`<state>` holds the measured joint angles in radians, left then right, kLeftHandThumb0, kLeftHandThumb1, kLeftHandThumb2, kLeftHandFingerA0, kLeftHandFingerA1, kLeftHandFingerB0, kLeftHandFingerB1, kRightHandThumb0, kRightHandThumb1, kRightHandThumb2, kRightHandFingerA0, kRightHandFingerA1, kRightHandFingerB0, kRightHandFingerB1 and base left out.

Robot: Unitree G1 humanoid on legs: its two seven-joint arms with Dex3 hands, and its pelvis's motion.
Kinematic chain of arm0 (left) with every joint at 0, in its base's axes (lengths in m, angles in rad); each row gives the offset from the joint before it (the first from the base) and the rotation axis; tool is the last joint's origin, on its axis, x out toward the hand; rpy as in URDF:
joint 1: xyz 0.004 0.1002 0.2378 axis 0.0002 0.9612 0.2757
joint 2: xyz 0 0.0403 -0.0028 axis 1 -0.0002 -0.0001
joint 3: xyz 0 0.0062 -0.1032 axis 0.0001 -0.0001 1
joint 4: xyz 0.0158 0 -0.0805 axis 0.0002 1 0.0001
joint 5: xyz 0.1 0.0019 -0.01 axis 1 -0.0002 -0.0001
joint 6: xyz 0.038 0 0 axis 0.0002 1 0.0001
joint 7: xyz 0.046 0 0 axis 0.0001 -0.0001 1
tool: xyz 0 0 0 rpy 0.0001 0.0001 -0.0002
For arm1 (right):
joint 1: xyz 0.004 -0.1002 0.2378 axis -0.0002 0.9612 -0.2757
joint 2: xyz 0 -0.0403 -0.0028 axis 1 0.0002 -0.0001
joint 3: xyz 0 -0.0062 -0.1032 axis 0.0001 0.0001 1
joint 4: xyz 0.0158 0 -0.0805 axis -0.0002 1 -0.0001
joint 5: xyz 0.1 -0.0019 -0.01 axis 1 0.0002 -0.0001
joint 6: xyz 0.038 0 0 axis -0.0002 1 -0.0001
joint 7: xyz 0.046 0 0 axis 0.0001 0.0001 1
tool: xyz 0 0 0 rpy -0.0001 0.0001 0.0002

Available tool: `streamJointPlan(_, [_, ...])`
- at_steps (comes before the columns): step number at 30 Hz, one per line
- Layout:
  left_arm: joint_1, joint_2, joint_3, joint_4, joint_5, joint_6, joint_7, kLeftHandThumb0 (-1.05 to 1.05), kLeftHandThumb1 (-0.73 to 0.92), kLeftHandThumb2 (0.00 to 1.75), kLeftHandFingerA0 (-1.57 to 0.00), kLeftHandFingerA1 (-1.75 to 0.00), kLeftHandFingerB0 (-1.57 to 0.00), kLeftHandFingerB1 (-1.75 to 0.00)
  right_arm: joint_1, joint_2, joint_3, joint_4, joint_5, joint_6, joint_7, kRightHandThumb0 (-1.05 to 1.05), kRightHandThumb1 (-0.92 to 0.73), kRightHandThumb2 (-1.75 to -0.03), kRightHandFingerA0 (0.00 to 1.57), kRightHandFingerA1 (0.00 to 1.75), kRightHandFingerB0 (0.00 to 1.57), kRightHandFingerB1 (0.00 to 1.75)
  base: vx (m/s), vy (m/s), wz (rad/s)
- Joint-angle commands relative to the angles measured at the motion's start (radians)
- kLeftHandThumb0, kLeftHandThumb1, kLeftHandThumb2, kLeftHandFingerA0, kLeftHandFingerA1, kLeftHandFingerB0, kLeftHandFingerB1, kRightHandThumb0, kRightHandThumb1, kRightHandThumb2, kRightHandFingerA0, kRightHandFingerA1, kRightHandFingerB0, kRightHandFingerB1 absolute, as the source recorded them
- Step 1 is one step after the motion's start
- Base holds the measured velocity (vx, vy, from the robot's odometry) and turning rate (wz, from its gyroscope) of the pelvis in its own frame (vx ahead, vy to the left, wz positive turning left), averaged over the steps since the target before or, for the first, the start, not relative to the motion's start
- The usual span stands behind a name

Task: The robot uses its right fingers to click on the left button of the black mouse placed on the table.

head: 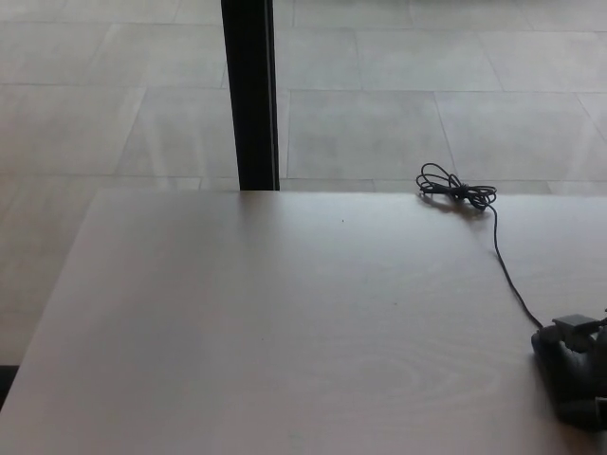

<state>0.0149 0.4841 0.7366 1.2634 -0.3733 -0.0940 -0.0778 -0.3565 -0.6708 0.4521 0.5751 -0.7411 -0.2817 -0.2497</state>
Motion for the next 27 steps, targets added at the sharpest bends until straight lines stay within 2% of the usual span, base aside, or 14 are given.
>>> streamJointPlan(1, [0.004, 0.021, -0.002, 0.006, -0.015, -0.014, -0.003, -0.87, 0.92, 0.72, -0.69, -0.56, -0.52, -0.48, 0.011, 0.002, -0.008, -0.001, -0.023, -0.001, -0.003, -0.72, -0.71, -1.09, 0.38, 0.62, 0.31, 0.50, 0.00, 0.000, 0.00])
streamJointPlan(2, [0.009, 0.019, -0.009, 0.003, -0.009, -0.023, -0.009, -0.87, 0.92, 0.74, -0.65, -0.54, -0.51, -0.47, 0.014, -0.002, -0.008, 0.002, -0.025, -0.002, -0.004, -0.71, -0.86, -0.66, 0.38, 0.54, 0.41, 0.37, 0.00, 0.000, 0.00])
streamJointPlan(3, [0.008, 0.019, -0.004, 0.002, -0.016, -0.019, -0.009, -0.87, 0.92, 0.73, -0.67, -0.55, -0.51, -0.47, 0.015, -0.006, -0.013, 0.019, -0.016, -0.006, -0.003, -0.75, -0.72, -1.10, 0.35, 0.61, 0.33, 0.51, 0.00, 0.000, 0.00])
streamJointPlan(4, [0.006, 0.018, 0.003, 0.002, -0.024, -0.019, -0.005, -0.87, 0.92, 0.72, -0.70, -0.56, -0.52, -0.48, 0.011, -0.013, -0.011, 0.028, -0.021, -0.003, 0.006, -0.73, -0.88, -0.67, 0.36, 0.53, 0.39, 0.36, 0.00, 0.000, 0.00])
streamJointPlan(5, [0.006, 0.018, 0.003, 0.002, -0.024, -0.019, -0.004, -0.87, 0.92, 0.73, -0.71, -0.57, -0.53, -0.48, 0.011, -0.016, -0.016, 0.036, -0.016, -0.009, 0.004, -0.76, -0.73, -1.10, 0.32, 0.60, 0.33, 0.51, 0.00, 0.000, 0.00])
streamJointPlan(9, [0.000, 0.018, -0.001, -0.002, -0.022, -0.011, 0.018, -0.86, 0.92, 0.72, -0.72, -0.55, -0.54, -0.48, 0.010, -0.036, -0.029, 0.047, -0.014, -0.014, 0.013, -0.76, -0.74, -1.11, 0.33, 0.60, 0.29, 0.49, 0.00, 0.000, 0.00])
streamJointPlan(10, [0.000, 0.015, -0.008, -0.007, -0.014, -0.020, 0.025, -0.89, 0.79, 0.89, -0.68, -0.60, -0.51, -0.53, 0.017, -0.045, -0.037, 0.053, -0.009, -0.029, 0.000, -0.75, -0.72, -1.09, 0.33, 0.60, 0.30, 0.49, 0.00, 0.000, 0.00])
streamJointPlan(14, [0.000, 0.014, -0.001, -0.008, -0.025, -0.016, 0.011, -0.88, 0.92, 0.76, -0.67, -0.55, -0.53, -0.49, 0.042, -0.059, -0.057, 0.038, -0.012, -0.018, 0.003, -0.76, -0.73, -1.09, 0.34, 0.57, 0.31, 0.49, 0.00, 0.000, 0.00])
streamJointPlan(15, [-0.001, 0.015, -0.001, -0.008, -0.025, -0.014, 0.011, -0.86, 0.92, 0.74, -0.68, -0.56, -0.53, -0.49, 0.045, -0.059, -0.060, 0.039, -0.012, -0.023, -0.003, -0.71, -0.86, -0.66, 0.39, 0.47, 0.40, 0.36, 0.00, 0.000, 0.00])
streamJointPlan(16, [-0.002, 0.017, -0.002, -0.008, -0.025, -0.012, 0.011, -0.86, 0.92, 0.74, -0.68, -0.56, -0.53, -0.49, 0.049, -0.059, -0.063, 0.042, -0.011, -0.029, -0.012, -0.71, -0.86, -0.66, 0.39, 0.47, 0.40, 0.36, 0.00, 0.000, 0.00])
streamJointPlan(17, [-0.003, 0.016, 0.000, -0.007, -0.027, -0.014, 0.015, -0.85, 0.92, 0.73, -0.73, -0.56, -0.55, -0.49, 0.057, -0.061, -0.069, 0.042, -0.005, -0.032, -0.010, -0.72, -0.87, -0.66, 0.38, 0.46, 0.40, 0.36, 0.00, 0.000, 0.00])
streamJointPlan(18, [-0.006, 0.017, 0.005, -0.004, -0.032, -0.012, 0.021, -0.91, 0.77, 0.89, -0.73, -0.62, -0.55, -0.54, 0.064, -0.062, -0.072, 0.038, -0.007, -0.029, -0.009, -0.75, -0.74, -1.10, 0.33, 0.56, 0.31, 0.49, 0.00, 0.000, 0.00])
streamJointPlan(19, [-0.005, 0.018, 0.004, -0.007, -0.033, -0.010, 0.020, -0.86, 0.92, 0.72, -0.72, -0.56, -0.57, -0.49, 0.072, -0.060, -0.074, 0.031, -0.004, -0.023, 0.003, -0.77, -0.74, -1.10, 0.30, 0.55, 0.32, 0.49, 0.00, 0.000, 0.00])
streamJointPlan(27, [-0.005, 0.016, -0.006, -0.009, -0.031, -0.014, 0.028, -0.86, 0.92, 0.75, -0.74, -0.57, -0.57, -0.49, 0.091, -0.024, -0.051, 0.025, -0.027, -0.047, -0.019, -0.78, -0.75, -1.12, 0.31, 0.59, 0.30, 0.50, 0.00, 0.000, 0.00])
